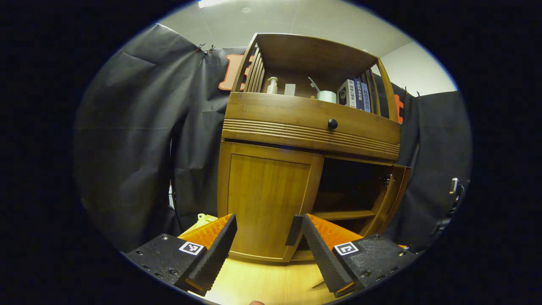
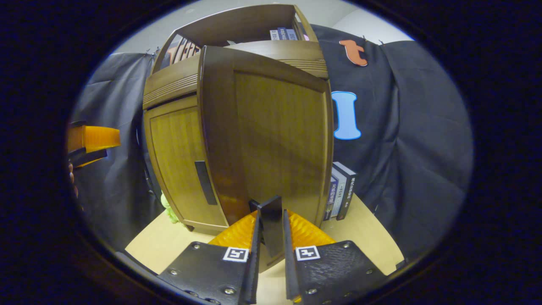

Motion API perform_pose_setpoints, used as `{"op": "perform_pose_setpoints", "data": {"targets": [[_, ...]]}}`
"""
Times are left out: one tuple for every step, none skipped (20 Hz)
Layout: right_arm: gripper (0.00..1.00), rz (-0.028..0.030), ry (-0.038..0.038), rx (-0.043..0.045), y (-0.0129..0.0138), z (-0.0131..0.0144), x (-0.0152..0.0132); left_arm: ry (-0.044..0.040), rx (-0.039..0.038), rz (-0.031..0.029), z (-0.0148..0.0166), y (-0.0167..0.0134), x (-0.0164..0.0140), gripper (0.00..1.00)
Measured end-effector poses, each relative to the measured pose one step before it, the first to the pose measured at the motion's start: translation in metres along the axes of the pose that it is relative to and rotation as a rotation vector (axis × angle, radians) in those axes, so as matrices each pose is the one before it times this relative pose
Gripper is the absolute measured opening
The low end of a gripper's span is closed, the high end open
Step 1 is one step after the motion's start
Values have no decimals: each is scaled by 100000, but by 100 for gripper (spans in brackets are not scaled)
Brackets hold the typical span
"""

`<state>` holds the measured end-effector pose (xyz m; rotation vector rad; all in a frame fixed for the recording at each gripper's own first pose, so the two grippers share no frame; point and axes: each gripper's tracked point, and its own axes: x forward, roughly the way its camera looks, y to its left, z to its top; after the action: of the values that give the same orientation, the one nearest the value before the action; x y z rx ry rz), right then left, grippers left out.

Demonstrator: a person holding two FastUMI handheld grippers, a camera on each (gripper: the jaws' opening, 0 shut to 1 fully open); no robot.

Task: Open the right door of the double-door shoe cabinet with the right hand, and open the left door with the left hand.

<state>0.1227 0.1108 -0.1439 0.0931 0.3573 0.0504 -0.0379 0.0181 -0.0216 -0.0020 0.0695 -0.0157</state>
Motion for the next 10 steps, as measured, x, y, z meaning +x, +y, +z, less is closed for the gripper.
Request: {"op": "perform_pose_setpoints", "data": {"targets": [[26,-793,-5,223,-301,-69,-314,206,105,-132,-3,-13,-95,92],[26,-878,-225,178,-428,-138,-384,176,75,-175,-90,-62,-44,92],[26,-999,-239,16,-351,-39,-298,259,48,-296,-64,-77,-69,92],[26,-1038,-351,-178,-250,53,-233,293,42,-391,-106,-181,-39,92],[26,-1113,-240,-79,-350,66,-260,270,52,-503,-81,-153,-28,92],[26,-1091,-204,44,-375,-95,-144,168,17,-563,-104,-248,-14,92],[26,-921,-6,87,-421,-1,-185,190,-39,-660,-42,-231,31,92],[26,-805,-42,215,-365,-114,-245,210,-41,-770,-82,-319,131,92],[26,-845,9,159,-417,11,-174,149,-54,-895,-23,-342,34,92],[26,-1018,-111,50,-343,-81,-190,193,-29,-935,-155,-334,106,92]]}}
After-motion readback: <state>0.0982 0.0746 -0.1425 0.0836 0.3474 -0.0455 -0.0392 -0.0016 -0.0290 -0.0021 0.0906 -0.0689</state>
